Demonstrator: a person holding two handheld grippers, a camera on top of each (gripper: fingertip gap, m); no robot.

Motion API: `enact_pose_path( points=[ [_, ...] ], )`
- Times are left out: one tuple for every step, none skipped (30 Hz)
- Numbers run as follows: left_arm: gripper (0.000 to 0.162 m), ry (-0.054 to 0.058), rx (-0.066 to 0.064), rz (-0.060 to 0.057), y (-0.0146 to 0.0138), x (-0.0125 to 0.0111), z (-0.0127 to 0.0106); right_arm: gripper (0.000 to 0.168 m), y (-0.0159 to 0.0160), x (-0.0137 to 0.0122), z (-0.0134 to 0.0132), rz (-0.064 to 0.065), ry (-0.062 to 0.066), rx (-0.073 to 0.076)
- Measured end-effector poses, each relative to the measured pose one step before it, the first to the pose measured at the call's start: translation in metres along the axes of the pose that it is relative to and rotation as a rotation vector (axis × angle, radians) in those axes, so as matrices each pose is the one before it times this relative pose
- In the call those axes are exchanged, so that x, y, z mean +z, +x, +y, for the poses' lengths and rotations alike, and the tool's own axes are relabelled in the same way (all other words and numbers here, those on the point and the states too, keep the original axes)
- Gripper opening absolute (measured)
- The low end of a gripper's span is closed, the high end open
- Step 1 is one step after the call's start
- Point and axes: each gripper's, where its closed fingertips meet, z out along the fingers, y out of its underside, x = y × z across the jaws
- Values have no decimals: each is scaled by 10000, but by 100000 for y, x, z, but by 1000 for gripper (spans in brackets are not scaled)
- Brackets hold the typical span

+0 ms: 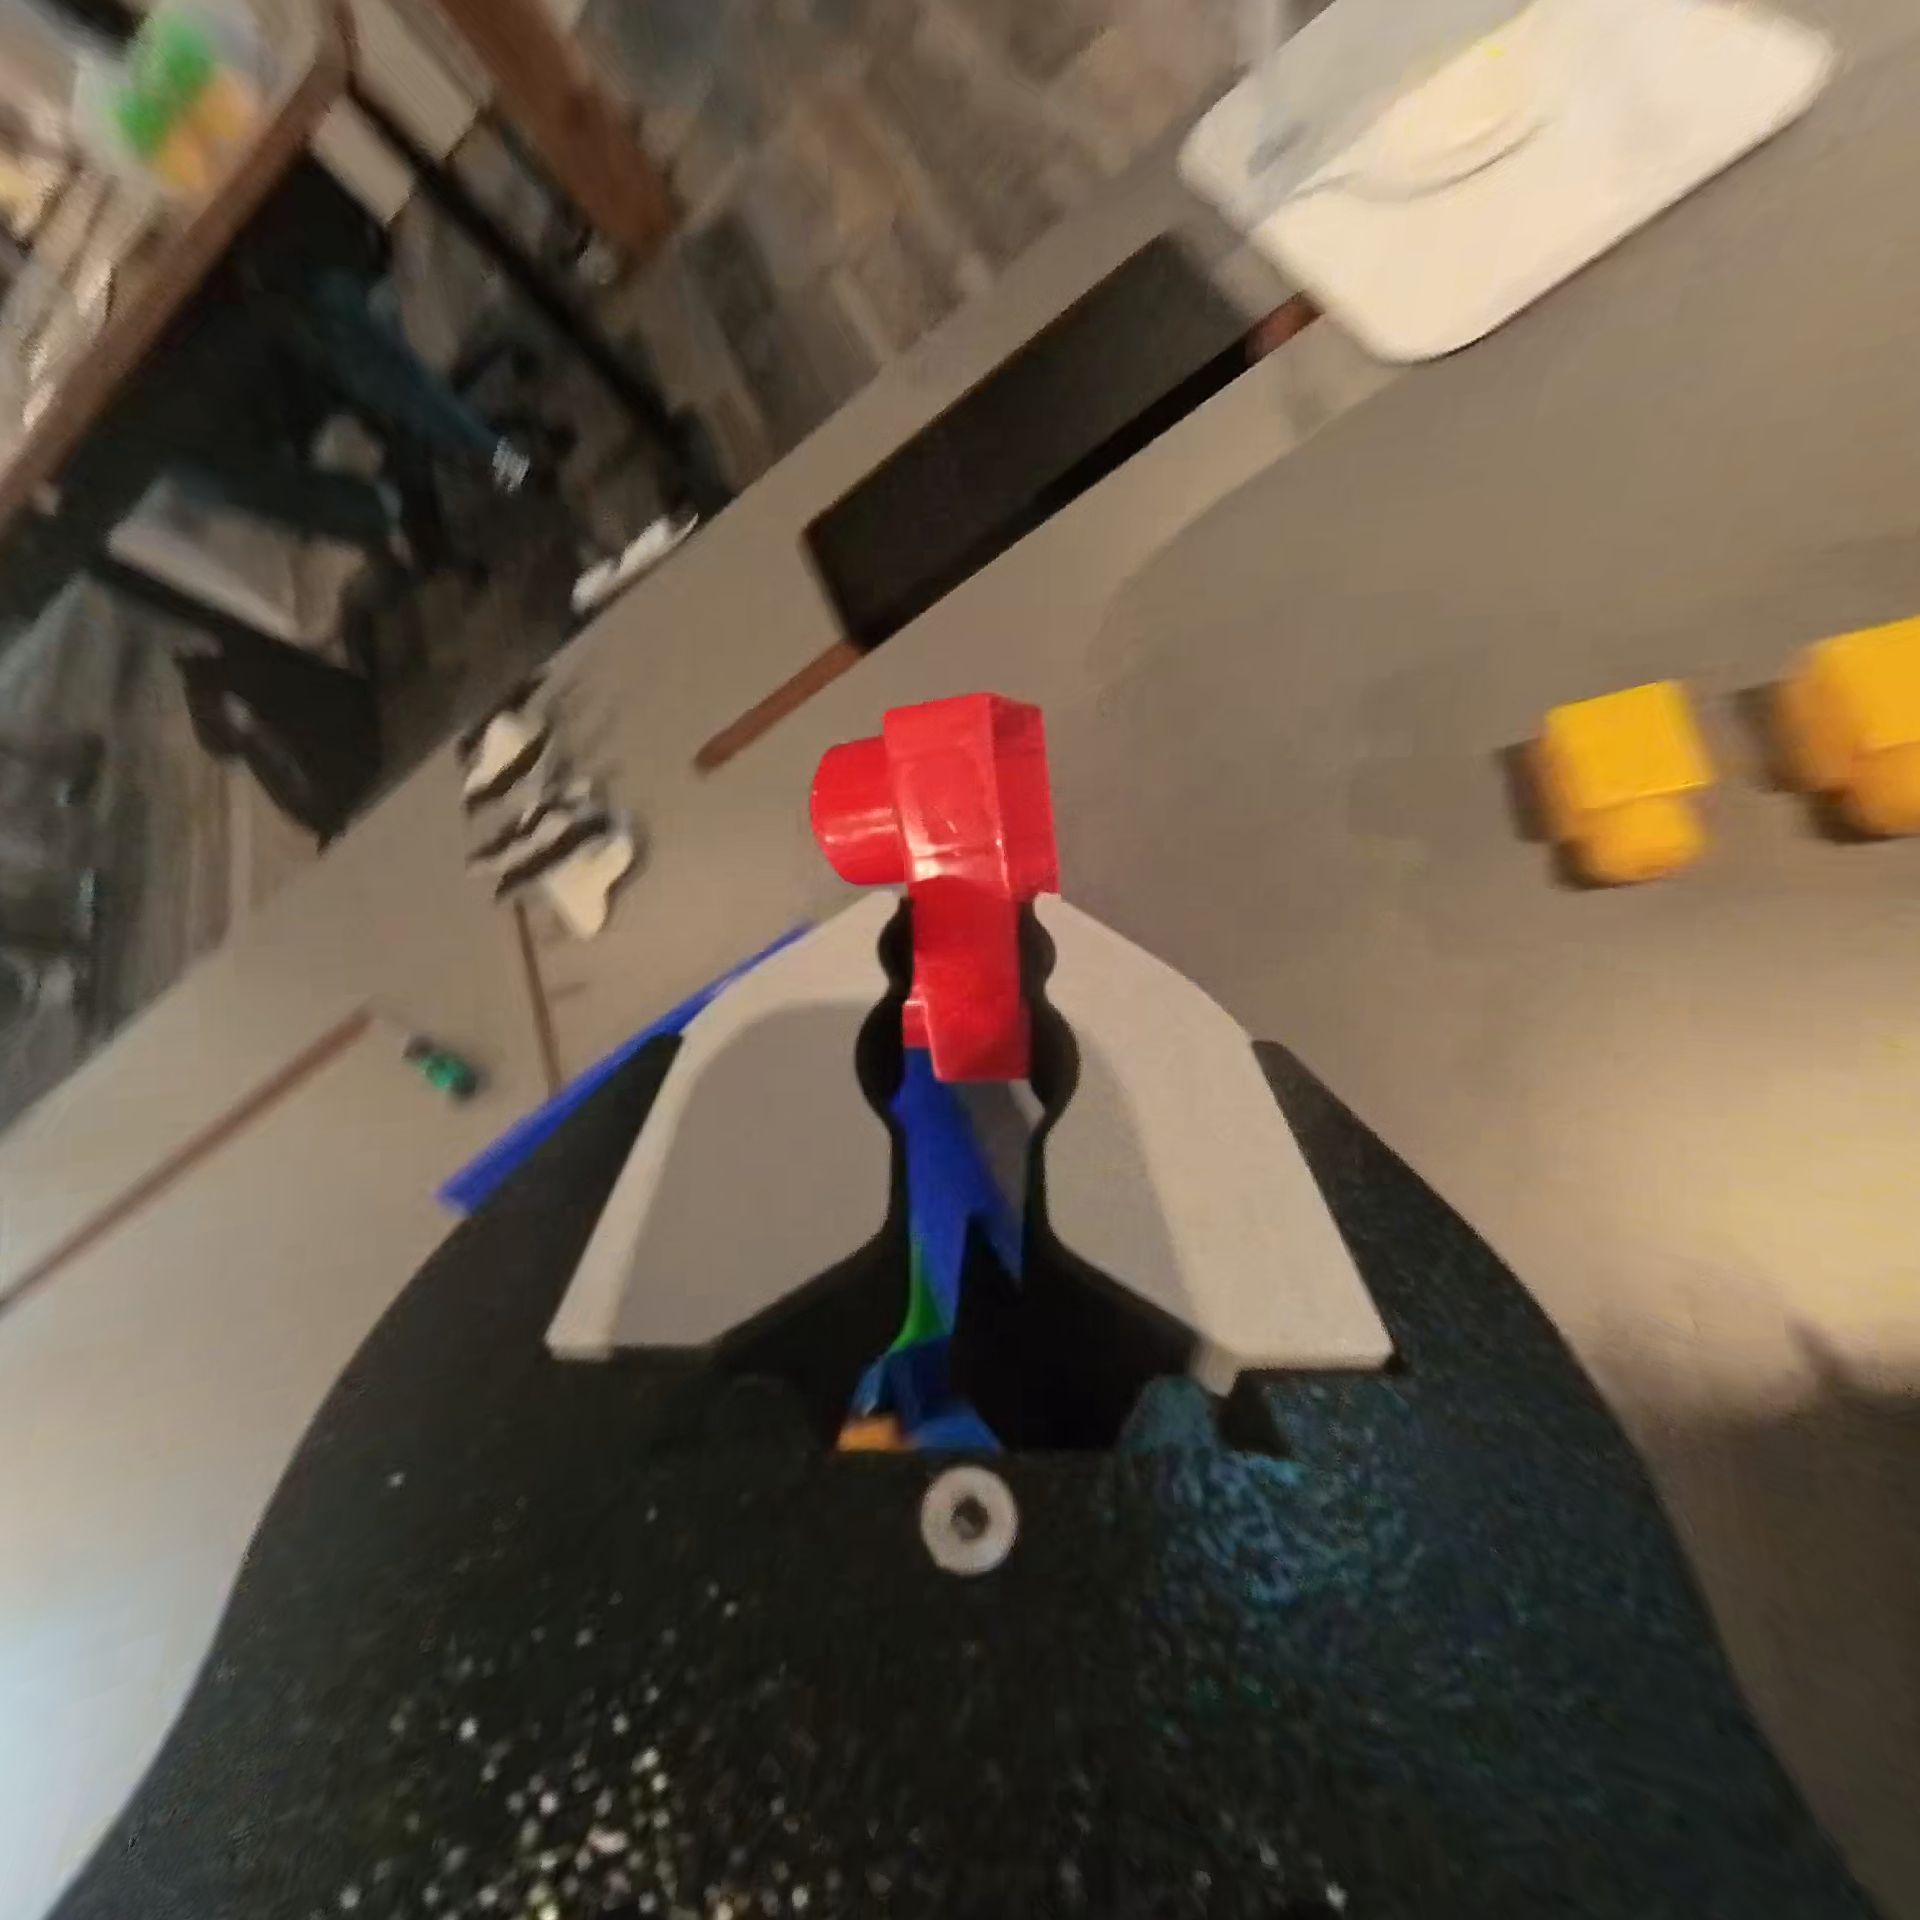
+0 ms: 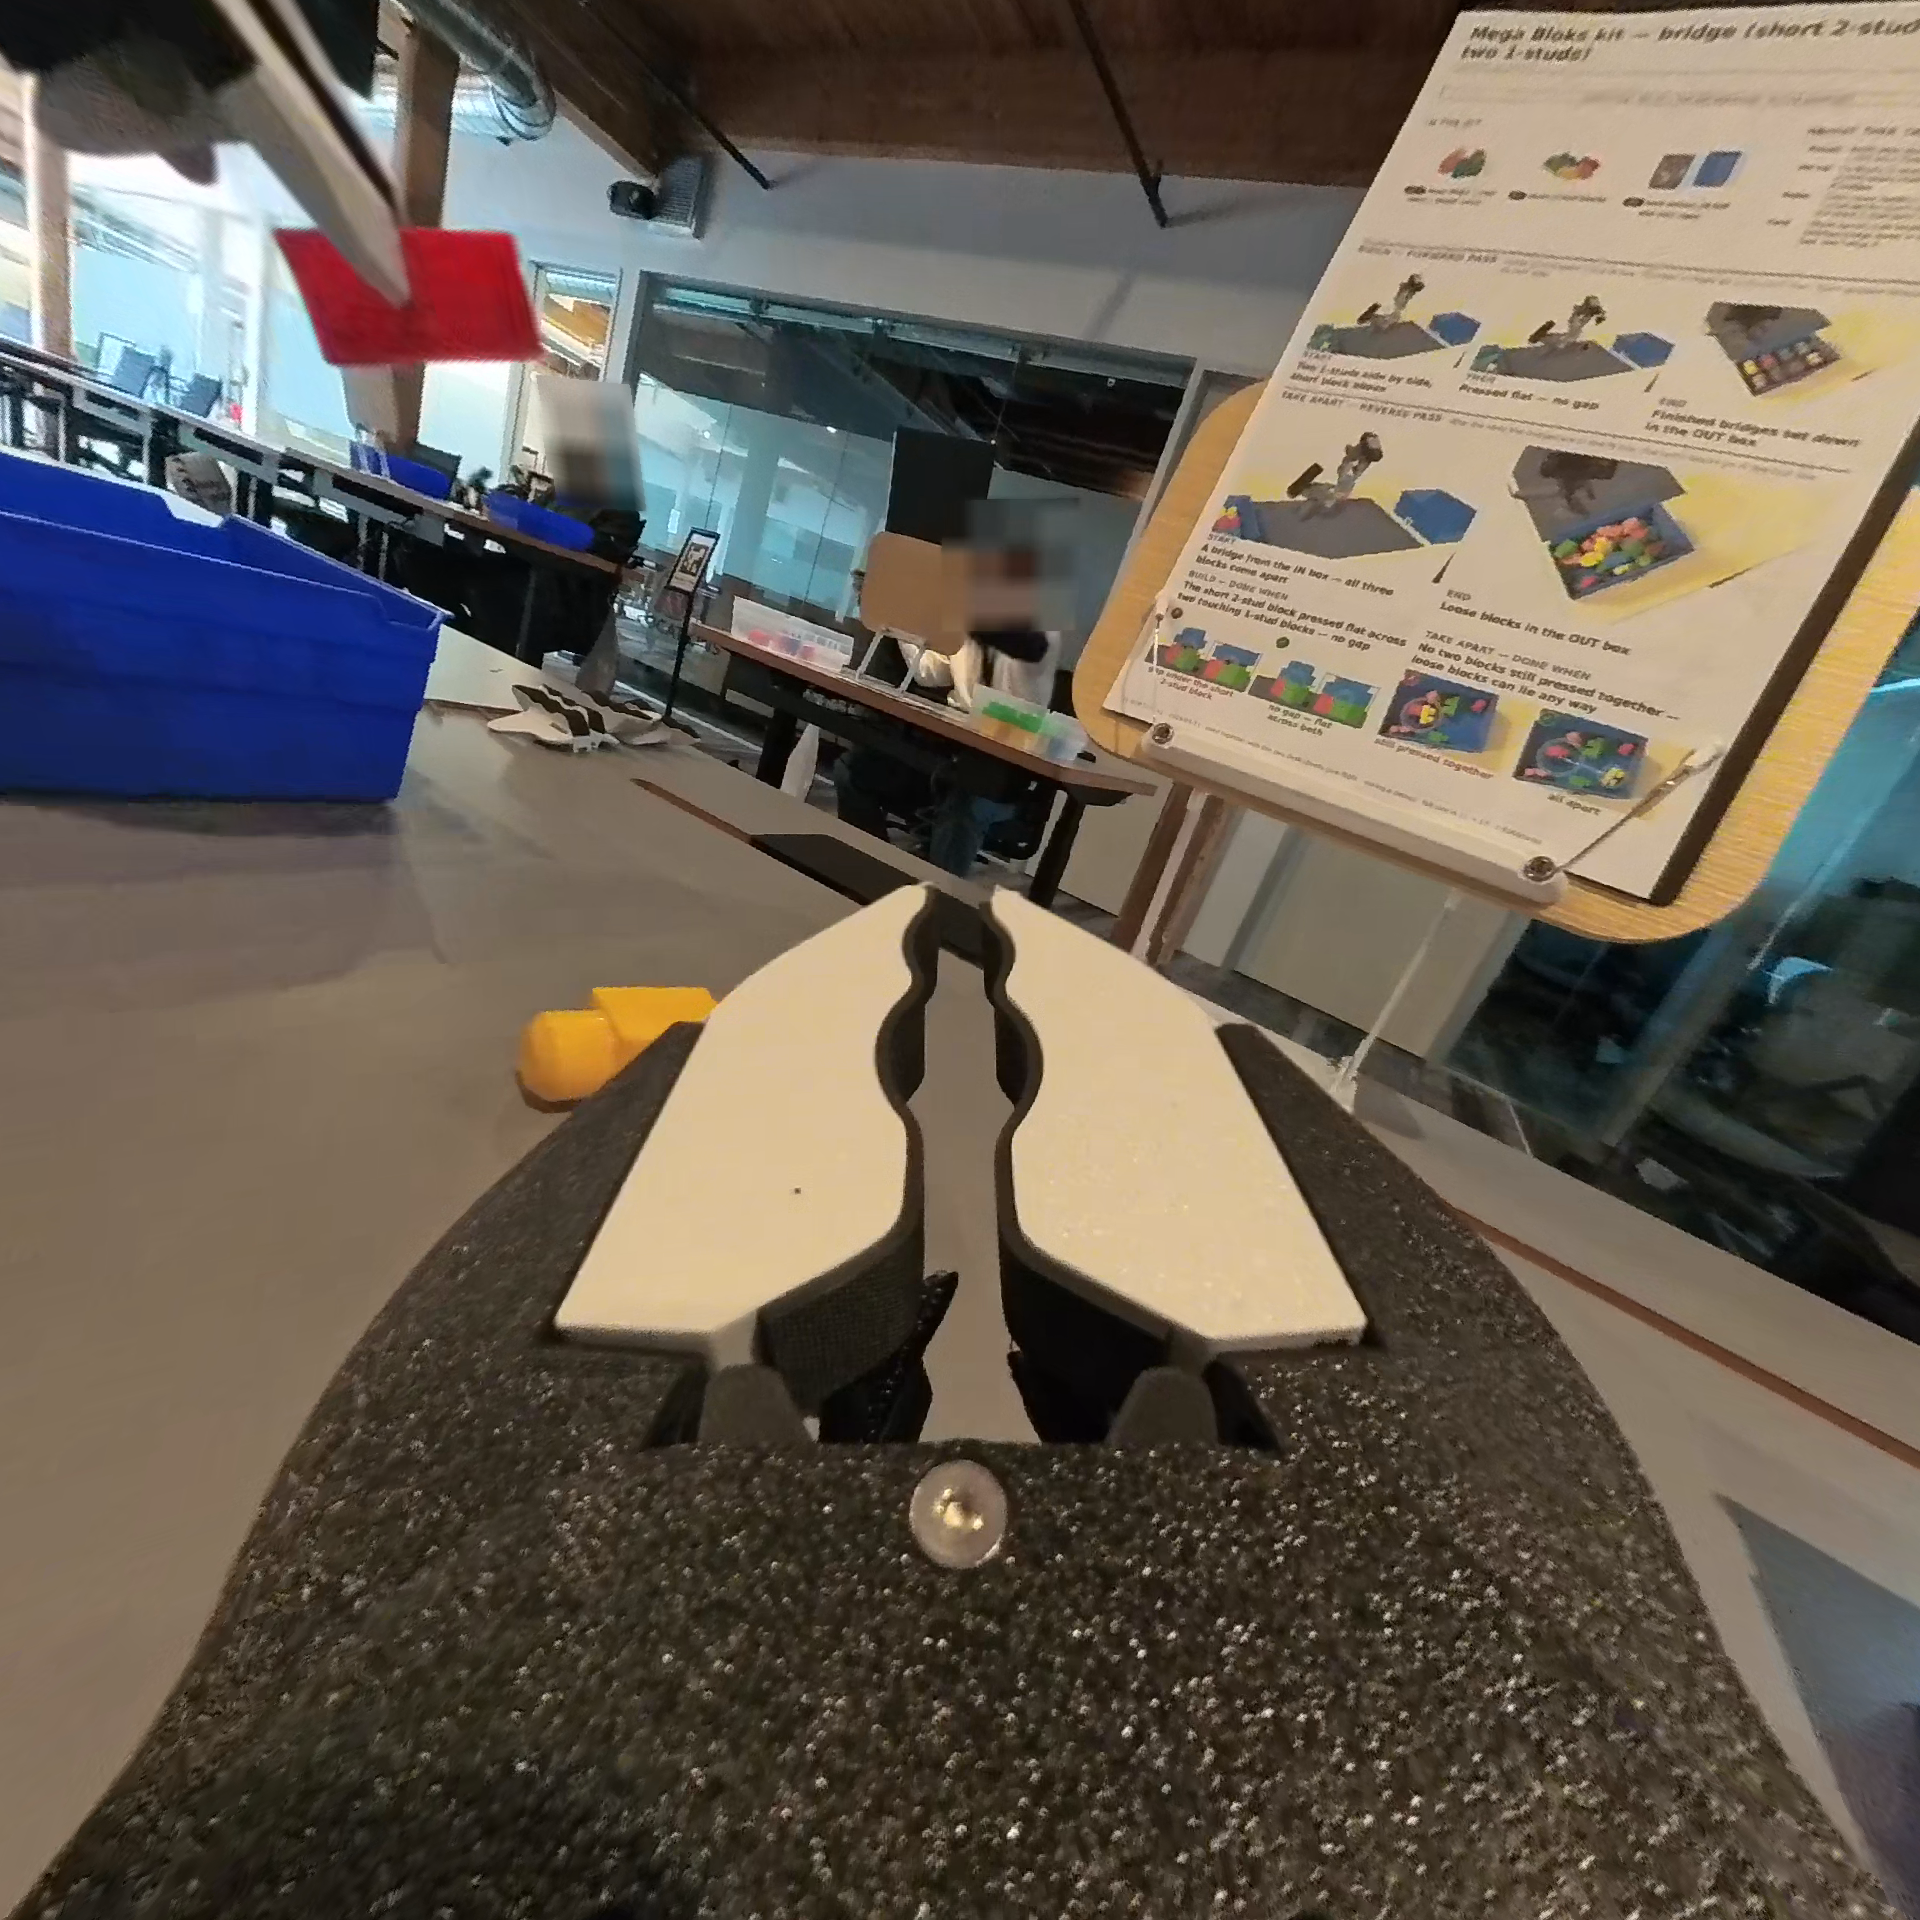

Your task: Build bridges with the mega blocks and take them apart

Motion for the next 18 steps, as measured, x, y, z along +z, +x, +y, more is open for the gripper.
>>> enact_pose_path(
  points=[
    [18,337,419,441,2532,298,-1461,7,217,-91,16,94,-19,-7],
    [18,255,373,463,2463,685,-1298,7,232,-97,21,89,-17,1],
    [18,169,338,527,2388,1026,-1101,7,260,-109,29,81,-16,3],
    [18,135,315,575,2231,1307,-979,7,302,-121,62,87,-25,-2],
    [18,114,258,559,1940,1546,-882,7,337,-145,72,94,-31,-5],
    [18,47,185,528,1656,1716,-714,7,386,-165,66,105,-28,4],
    [18,-109,116,488,1423,1735,-438,7,428,-169,83,113,-33,11],
    [18,-220,161,417,1187,1682,-263,7,443,-164,89,116,-41,13],
    [18,-214,287,318,977,1550,-254,7,418,-152,94,101,-38,10],
    [19,-228,293,246,799,1424,-251,7,418,-130,88,100,-30,13],
    [19,-230,288,186,627,1245,-269,7,467,-95,103,130,-43,38],
    [19,-173,348,106,370,1072,-329,7,475,-65,143,147,-55,83],
    [19,-151,289,83,164,961,-326,7,422,-33,184,134,-75,119],
    [19,-190,150,207,148,897,-230,7,297,-2,176,90,-75,119],
    [19,-176,76,329,213,856,-209,7,150,4,118,30,-42,81],
    [19,-134,38,324,182,774,-221,7,33,5,73,2,-19,19],
    [19,-165,45,268,125,707,-139,7,-41,14,33,-11,-15,-33],
    [19,-215,96,178,28,656,-10,7,-81,25,-13,-23,1,-72]
  ],
)
